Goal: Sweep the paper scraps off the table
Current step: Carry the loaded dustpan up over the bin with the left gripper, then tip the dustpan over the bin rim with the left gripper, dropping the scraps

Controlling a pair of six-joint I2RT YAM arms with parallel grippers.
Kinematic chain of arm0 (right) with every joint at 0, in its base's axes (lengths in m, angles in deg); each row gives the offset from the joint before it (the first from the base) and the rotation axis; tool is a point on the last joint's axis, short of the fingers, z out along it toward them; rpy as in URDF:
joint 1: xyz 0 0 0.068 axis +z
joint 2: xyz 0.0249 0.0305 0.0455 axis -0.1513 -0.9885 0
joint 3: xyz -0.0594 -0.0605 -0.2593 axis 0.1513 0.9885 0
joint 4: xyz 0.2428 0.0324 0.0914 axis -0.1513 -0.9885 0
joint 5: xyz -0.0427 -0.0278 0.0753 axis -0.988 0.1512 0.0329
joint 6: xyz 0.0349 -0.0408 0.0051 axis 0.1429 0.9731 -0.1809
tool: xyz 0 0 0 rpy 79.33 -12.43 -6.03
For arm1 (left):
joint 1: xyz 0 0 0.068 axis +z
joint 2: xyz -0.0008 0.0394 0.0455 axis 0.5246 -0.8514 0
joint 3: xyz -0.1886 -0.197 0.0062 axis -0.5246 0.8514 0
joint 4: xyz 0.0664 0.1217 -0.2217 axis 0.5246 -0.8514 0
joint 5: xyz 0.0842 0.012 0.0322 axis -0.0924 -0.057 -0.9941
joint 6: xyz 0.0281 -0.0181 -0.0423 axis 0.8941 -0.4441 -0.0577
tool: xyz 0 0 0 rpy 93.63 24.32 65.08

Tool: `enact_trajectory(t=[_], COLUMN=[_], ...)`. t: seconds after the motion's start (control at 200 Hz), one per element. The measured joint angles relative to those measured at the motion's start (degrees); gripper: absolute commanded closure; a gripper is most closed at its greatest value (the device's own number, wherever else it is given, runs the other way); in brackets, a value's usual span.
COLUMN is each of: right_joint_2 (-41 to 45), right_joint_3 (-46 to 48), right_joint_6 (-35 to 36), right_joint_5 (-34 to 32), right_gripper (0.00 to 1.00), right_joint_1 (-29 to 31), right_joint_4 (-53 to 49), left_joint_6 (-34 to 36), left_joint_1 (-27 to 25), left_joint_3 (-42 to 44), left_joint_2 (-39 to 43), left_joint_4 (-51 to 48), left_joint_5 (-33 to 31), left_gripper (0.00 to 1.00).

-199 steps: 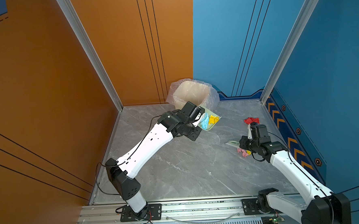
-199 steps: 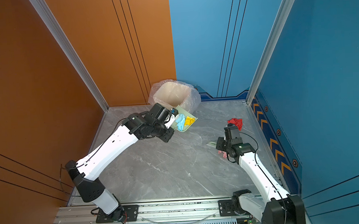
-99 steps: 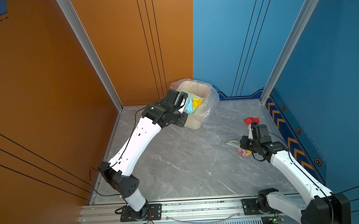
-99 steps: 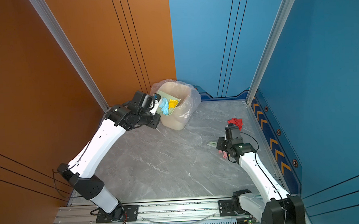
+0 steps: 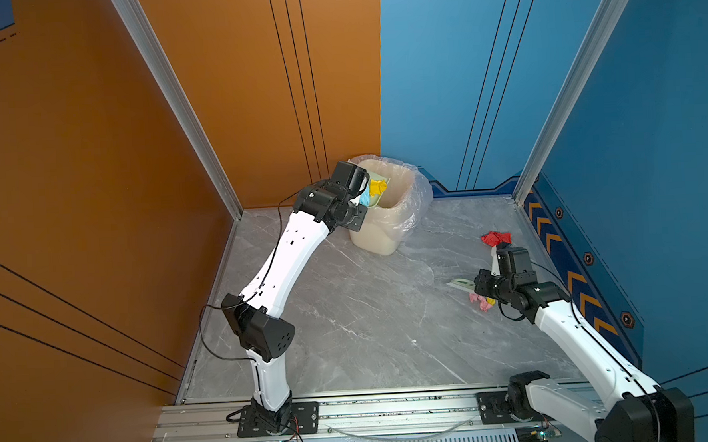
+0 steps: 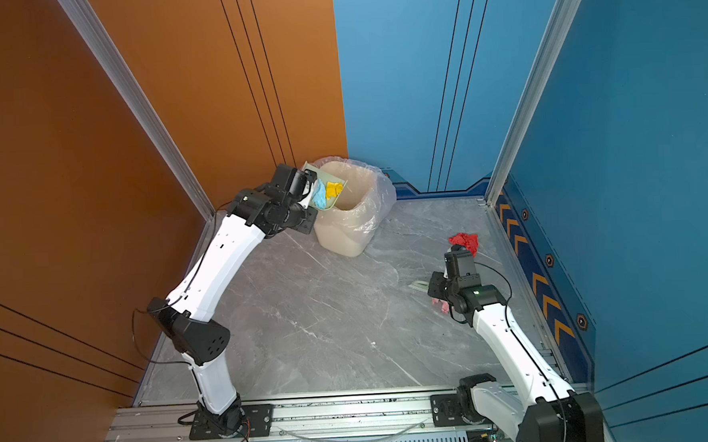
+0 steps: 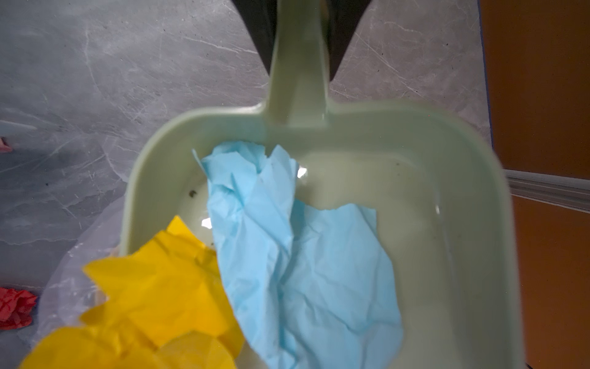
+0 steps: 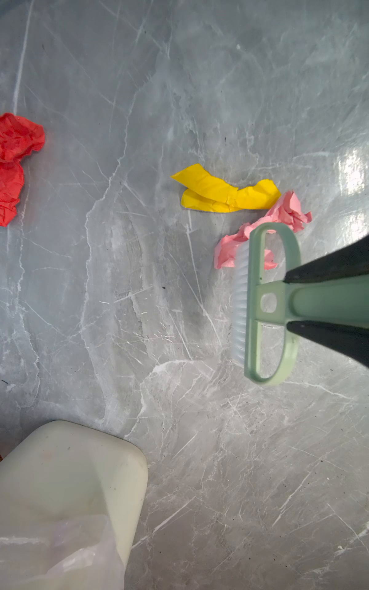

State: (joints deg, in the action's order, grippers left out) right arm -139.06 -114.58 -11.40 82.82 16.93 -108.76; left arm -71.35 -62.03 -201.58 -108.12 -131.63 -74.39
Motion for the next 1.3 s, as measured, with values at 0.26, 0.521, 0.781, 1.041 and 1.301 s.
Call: enact_trajectory(t=[0.26,0.521,0.781,1.041,1.301], right_joint_2=[0.0,0.0,0.0,0.0,0.0], right_joint_3=[0.0,0.9,2.2,2.6,2.6], right_joint_6=[0.0,0.0,0.0,0.0,0.0], right_joint_5=[0.0,0.0,0.1,0.9,1.3], right_gripper=[1.00,1.00,1.00,1.00,1.00], right_joint_1=[-0.8,-1.7,-2.1,-2.5,-3.0], right_joint_4=[0.0,0.0,0.2,0.3,0.3], left_joint_6=[2.7,7.5,15.6,23.2,32.1], left_joint_1=[0.6,0.6,-0.3,-1.3,-3.0], left_joint_3=[-7.6,-13.2,-18.0,-20.7,-20.9], left_joint_2=[-5.8,-10.3,-14.4,-16.9,-17.3], left_joint_4=[0.0,0.0,0.0,0.5,5.1], left_joint_5=[-4.3,-11.4,-19.6,-24.4,-30.4], left_gripper=[1.00,1.00,1.00,1.00,1.00])
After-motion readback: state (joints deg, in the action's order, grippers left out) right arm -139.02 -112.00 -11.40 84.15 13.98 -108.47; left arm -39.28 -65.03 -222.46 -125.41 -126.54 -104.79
